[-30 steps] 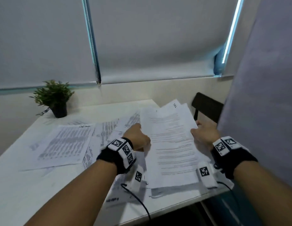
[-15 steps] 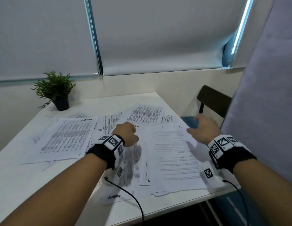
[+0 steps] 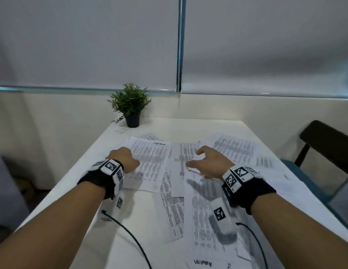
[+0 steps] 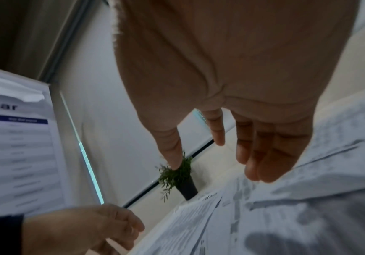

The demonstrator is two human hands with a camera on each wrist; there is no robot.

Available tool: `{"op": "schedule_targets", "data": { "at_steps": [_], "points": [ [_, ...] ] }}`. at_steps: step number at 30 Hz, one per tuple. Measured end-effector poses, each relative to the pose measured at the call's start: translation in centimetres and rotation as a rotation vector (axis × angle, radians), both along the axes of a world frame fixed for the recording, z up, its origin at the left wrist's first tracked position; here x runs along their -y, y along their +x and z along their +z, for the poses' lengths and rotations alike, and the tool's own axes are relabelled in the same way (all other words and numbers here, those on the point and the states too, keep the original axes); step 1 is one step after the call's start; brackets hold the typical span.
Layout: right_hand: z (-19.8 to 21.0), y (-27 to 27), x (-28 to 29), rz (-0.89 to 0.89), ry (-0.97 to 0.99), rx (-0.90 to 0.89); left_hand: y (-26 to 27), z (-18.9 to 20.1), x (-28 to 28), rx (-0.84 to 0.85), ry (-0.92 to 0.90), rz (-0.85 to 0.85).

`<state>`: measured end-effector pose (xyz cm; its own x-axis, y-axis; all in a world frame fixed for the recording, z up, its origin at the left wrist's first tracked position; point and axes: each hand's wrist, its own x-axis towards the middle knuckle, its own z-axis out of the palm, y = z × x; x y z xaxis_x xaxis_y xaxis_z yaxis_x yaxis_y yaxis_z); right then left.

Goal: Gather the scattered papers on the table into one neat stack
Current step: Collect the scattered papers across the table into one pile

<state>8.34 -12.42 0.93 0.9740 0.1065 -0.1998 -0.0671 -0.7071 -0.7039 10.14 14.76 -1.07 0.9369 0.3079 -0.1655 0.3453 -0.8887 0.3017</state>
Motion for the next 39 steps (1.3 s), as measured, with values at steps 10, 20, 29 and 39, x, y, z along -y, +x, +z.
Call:
{"op": "schedule_targets", "data": {
  "at_steps": [10, 20, 29, 39],
  "points": [
    [-2.1, 6.8, -12.6, 0.459, -0.58, 0.002, 8.0, -2.2, -7.4, -0.116, 0.017, 0.073],
    [-3.8, 8.4, -14.6, 0.448, -0.788, 0.1, 12.3, -3.0, -9.0, -0.051, 0.144, -0.154],
    [-4.5, 7.7, -13.2, 0.442, -0.643, 0.064, 12.0, -1.6, -10.2, -0.098, 0.056, -0.121],
    [-4.0, 4.5, -11.8, 0.455, -0.461, 0.076, 7.8, -1.2, -10.3, 0.094, -0.062, -0.127]
  ]
}}
